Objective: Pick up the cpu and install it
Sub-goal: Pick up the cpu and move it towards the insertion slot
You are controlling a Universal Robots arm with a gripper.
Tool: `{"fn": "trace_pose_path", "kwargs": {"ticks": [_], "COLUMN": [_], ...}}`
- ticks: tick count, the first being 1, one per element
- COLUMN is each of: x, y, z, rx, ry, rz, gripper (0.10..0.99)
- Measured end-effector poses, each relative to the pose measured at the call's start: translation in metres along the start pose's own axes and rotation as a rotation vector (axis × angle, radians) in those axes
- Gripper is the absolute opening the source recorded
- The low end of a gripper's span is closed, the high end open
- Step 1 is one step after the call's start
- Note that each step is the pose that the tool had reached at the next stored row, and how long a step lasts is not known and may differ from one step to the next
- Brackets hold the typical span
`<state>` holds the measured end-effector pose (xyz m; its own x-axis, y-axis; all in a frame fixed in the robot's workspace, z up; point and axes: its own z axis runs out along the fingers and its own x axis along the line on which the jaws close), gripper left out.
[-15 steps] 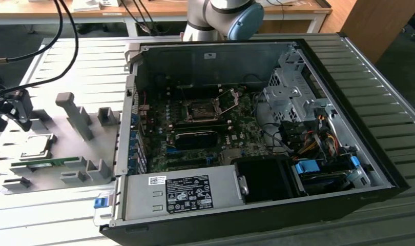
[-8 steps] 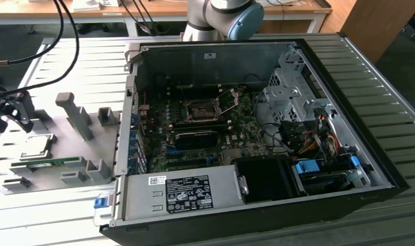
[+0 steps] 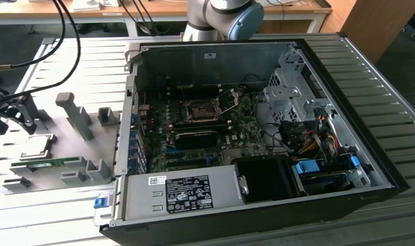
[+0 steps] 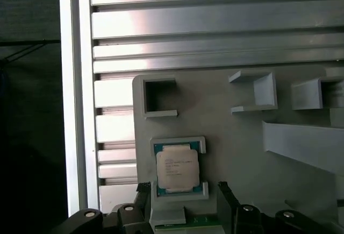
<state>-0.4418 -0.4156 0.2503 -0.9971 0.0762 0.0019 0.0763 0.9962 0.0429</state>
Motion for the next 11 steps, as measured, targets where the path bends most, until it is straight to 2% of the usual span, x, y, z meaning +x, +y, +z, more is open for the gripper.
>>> {"fn": "trace_pose_path", "kwargs": {"ticks": [11], "x": [-0.0008], "y": [-0.0012], "z": [0.0166], "rx": [0.000], "ry": [0.0006], "rz": [-0.013], "gripper": [0.604]}}
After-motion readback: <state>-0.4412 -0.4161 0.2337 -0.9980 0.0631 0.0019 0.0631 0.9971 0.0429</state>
